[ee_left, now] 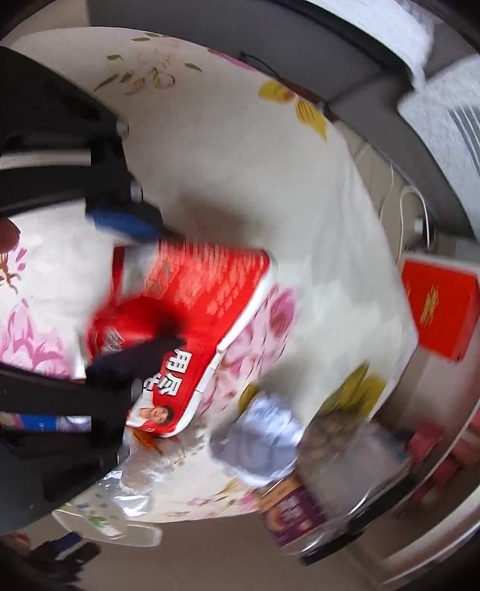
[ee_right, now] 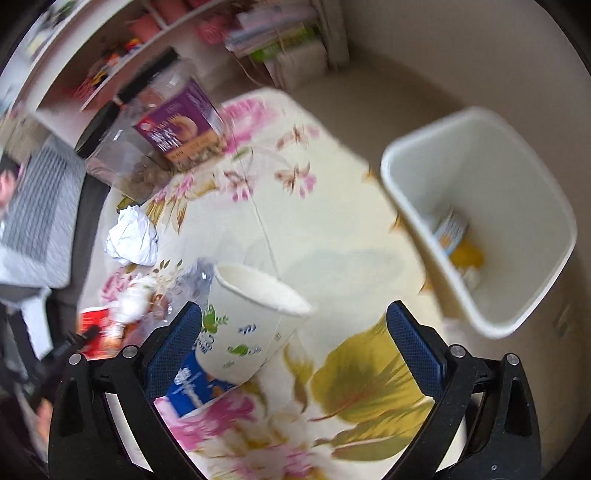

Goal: Collect trash
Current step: 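Grasp the red noodle cup with the left tool while the right tool reaches for the paper cup, then lift the red noodle cup with the left tool while the right tool lifts the white paper cup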

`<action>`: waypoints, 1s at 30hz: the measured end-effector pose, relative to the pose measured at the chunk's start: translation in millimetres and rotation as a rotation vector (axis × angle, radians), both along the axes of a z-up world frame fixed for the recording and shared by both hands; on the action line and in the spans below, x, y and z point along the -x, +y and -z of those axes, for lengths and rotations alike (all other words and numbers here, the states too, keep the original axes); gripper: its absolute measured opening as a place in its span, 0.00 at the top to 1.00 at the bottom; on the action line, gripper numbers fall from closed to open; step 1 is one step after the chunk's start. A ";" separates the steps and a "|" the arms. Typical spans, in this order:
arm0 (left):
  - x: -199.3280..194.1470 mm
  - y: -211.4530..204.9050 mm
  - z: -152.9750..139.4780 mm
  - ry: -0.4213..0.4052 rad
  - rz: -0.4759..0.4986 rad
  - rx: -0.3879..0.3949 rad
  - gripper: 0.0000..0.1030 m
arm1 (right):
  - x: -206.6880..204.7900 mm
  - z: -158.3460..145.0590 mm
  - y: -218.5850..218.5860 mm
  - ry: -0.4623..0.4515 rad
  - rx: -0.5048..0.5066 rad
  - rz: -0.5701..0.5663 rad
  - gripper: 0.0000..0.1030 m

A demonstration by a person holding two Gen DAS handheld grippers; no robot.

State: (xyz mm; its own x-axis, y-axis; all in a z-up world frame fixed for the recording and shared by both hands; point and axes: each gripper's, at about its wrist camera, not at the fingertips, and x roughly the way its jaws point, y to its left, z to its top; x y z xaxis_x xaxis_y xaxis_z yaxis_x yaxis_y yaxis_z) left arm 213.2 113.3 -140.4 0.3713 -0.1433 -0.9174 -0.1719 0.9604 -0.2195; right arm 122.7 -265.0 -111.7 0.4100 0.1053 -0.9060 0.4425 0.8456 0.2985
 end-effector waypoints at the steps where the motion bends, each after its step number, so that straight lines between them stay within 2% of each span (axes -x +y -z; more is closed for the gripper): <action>1: 2.4 -6.1 -4.1 -0.010 0.016 -0.022 0.62 | 0.4 3.2 -0.4 0.008 -0.022 0.009 0.07; 3: 6.0 -13.3 -11.8 -0.028 0.032 -0.044 0.64 | 1.5 6.5 -0.8 0.015 -0.045 0.020 0.07; 9: 24.0 -18.0 -47.9 -0.103 0.020 -0.043 0.70 | 2.0 11.1 0.1 0.019 -0.081 0.043 0.07; 15: 57.1 -13.7 -103.5 -0.252 -0.025 -0.079 0.70 | -2.2 19.7 6.4 0.021 -0.096 0.053 0.07; 18: 72.8 -10.0 -122.9 -0.305 -0.045 -0.042 0.70 | -6.4 24.6 12.1 0.016 -0.092 0.053 0.07; 24: 79.2 -15.7 -126.9 -0.314 -0.029 -0.038 0.70 | -12.4 37.7 27.1 0.025 -0.061 0.022 0.07; 25: 78.5 -17.8 -125.0 -0.308 -0.023 -0.038 0.70 | -13.2 41.0 27.8 0.026 -0.068 0.020 0.09; 26: 78.3 -18.7 -122.9 -0.304 -0.019 -0.037 0.70 | -14.1 44.1 28.5 0.029 -0.076 0.013 0.17; 28: 77.3 -21.5 -119.0 -0.295 -0.009 -0.034 0.70 | -17.4 47.9 31.7 0.026 -0.089 -0.018 0.26; 30: 78.6 -25.2 -116.9 -0.292 -0.001 -0.037 0.70 | -16.9 43.5 36.0 0.008 -0.060 -0.038 0.33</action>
State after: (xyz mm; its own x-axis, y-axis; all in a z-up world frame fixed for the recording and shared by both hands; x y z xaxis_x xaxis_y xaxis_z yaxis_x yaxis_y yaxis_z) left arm 134.7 88.1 -23.5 0.6206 -0.1112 -0.7762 -0.1072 0.9686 -0.2245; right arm 139.6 -229.0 -155.2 0.3975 0.1748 -0.9008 0.4132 0.8424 0.3458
